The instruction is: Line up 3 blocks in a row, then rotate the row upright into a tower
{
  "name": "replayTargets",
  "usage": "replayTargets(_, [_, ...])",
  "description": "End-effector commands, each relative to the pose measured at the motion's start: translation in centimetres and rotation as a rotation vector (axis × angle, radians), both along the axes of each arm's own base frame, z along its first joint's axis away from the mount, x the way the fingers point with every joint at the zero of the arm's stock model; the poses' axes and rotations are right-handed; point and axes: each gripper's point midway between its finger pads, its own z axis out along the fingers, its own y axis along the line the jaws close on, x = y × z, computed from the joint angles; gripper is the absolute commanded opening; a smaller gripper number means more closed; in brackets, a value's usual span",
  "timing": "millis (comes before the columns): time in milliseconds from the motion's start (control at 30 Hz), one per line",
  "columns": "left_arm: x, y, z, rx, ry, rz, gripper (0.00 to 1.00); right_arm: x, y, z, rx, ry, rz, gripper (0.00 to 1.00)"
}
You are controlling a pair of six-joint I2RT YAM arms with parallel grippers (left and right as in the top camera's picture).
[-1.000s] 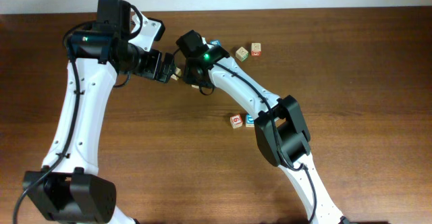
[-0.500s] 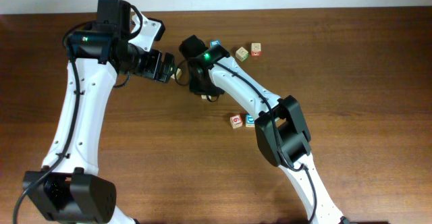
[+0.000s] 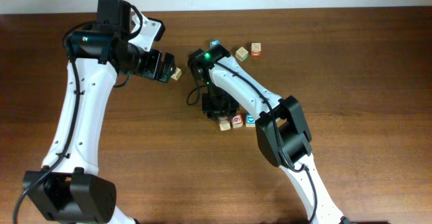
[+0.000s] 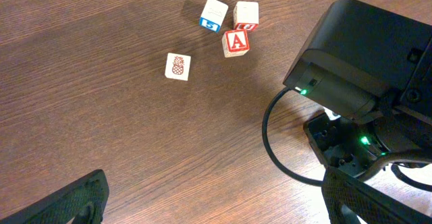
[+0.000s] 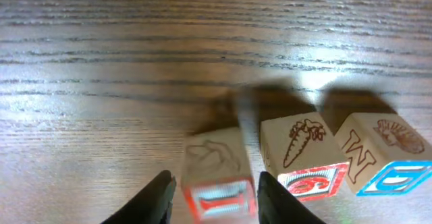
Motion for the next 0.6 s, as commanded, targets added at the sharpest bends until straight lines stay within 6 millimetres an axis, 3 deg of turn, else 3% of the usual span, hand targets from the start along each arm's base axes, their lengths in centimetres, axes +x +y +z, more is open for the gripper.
replayTargets(0, [0.2,-0.3,0.9,-0.006,-0.027,-0.02,0.99,-0.4,0.2,0.0,-0.001,0.005,0.008,0.43])
replayTargets(100, [0.2,-0.3,0.9,-0.006,-0.027,-0.02,0.99,-0.2,0.2,0.5,0.014,-0.004,0.035,0.42])
replayTargets(167, [0.2,-0.3,0.9,-0.006,-0.027,-0.02,0.99,1.1,1.0,4.1,0.082,-0.093,0.081,0.42])
replayTargets(233, [0.2,-0.3,0.9,-0.006,-0.027,-0.02,0.99,2.6,1.3,11.8,0.158,-0.278,0.11,0.43])
replayTargets(267, [0.2,-0.3,0.9,-0.006,-0.027,-0.02,0.99,2.6,0.2,16.8,0.17,-0.392,0.11,0.43])
replayTargets(333, [0.2,-0.3,0.9,-0.006,-0.027,-0.02,0.99,1.2,-2.1,22.0,0.167,-0.492,0.107,0.43])
replayTargets(400, [0.2,-0.3,0.9,-0.006,-0.027,-0.02,0.99,-1.2,-3.8,25.4,0.188,-0.528,0.128,0.43])
replayTargets(433, [0.2,-0.3,0.9,-0.006,-0.027,-0.02,0.99,-2.0,-4.3,26.2,0.199,-0.542,0.126,0.43])
replayTargets(467, [0.2,-0.3,0.9,-0.006,-0.027,-0.02,0.99,-2.5,-4.4,25.9,0.202,-0.52,0.128,0.43])
replayTargets(567, [0.2,-0.3,0.9,-0.006,-0.027,-0.02,0.99,-3.1,-4.1,19.9,0.154,-0.383,0.108,0.39])
